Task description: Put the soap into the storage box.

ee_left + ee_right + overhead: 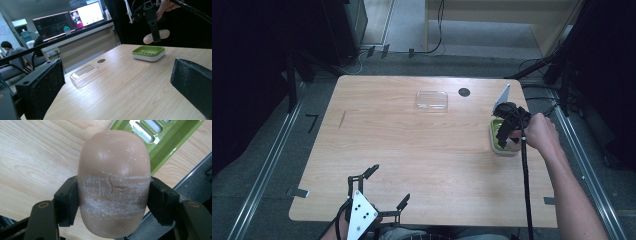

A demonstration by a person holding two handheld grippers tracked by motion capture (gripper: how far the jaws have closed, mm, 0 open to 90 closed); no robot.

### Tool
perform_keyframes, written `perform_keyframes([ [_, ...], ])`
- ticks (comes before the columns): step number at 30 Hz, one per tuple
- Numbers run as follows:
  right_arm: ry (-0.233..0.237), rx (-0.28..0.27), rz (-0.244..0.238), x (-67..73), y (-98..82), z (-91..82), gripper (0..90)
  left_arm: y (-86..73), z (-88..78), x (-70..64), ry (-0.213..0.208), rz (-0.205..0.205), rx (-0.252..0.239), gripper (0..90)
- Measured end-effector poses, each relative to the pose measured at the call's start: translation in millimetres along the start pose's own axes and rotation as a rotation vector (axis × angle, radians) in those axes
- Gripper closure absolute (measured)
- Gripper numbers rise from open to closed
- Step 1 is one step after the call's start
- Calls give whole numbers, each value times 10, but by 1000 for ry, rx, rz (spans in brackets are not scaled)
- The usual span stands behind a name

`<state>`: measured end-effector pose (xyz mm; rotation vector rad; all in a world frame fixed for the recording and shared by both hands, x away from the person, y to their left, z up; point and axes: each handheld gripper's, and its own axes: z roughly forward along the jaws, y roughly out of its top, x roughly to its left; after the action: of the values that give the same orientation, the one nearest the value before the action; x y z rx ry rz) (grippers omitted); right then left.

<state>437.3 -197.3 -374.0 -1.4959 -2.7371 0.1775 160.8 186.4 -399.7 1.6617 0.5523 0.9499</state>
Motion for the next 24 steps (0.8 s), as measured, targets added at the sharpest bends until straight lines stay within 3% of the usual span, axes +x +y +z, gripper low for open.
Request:
perform_keyframes([
  [24, 20, 11, 51, -200, 172, 92, 333, 0, 3, 0, 0, -1, 0, 0],
])
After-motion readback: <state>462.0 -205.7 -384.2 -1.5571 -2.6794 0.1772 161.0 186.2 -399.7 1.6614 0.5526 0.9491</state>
